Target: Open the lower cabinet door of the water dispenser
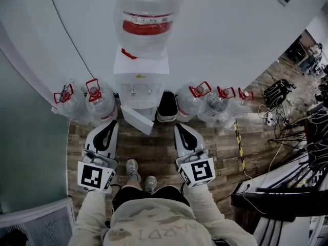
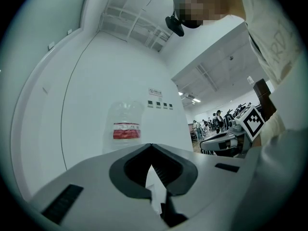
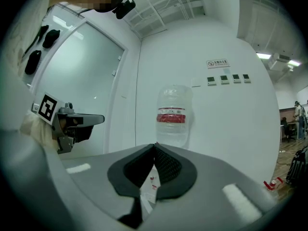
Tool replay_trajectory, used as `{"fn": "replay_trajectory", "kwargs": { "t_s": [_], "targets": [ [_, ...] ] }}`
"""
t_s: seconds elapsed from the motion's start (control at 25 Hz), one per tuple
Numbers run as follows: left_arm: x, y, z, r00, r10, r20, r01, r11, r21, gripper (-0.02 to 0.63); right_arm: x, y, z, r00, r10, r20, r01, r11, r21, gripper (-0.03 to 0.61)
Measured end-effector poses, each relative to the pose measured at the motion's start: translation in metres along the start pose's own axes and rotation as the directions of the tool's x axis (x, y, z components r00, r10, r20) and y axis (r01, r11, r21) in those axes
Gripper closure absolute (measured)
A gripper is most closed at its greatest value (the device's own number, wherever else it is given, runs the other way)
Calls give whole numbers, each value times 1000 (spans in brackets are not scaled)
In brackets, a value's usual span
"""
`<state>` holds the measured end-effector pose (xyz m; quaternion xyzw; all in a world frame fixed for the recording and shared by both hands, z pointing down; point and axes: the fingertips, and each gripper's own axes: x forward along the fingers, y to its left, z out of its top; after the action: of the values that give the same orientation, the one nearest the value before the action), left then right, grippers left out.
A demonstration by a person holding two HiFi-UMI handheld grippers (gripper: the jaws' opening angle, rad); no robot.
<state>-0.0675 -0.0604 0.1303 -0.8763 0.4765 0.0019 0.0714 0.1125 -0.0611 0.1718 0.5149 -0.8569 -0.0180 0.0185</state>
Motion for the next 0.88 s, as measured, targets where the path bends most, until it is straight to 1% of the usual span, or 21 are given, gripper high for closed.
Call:
{"fn": "replay_trajectory", "kwargs": {
  "t_s": [0.24,0.88],
  "targets": [
    [-3,-5,10,1000,5,13,-5,1000,4,612,-8,1,9,1000,-3,7,3,1000,-13,569],
    [-4,-23,19,1000,18,9,-18,1000,1,612,-21,-6,25,999,3,41,-2,1000,-13,569]
  ]
}}
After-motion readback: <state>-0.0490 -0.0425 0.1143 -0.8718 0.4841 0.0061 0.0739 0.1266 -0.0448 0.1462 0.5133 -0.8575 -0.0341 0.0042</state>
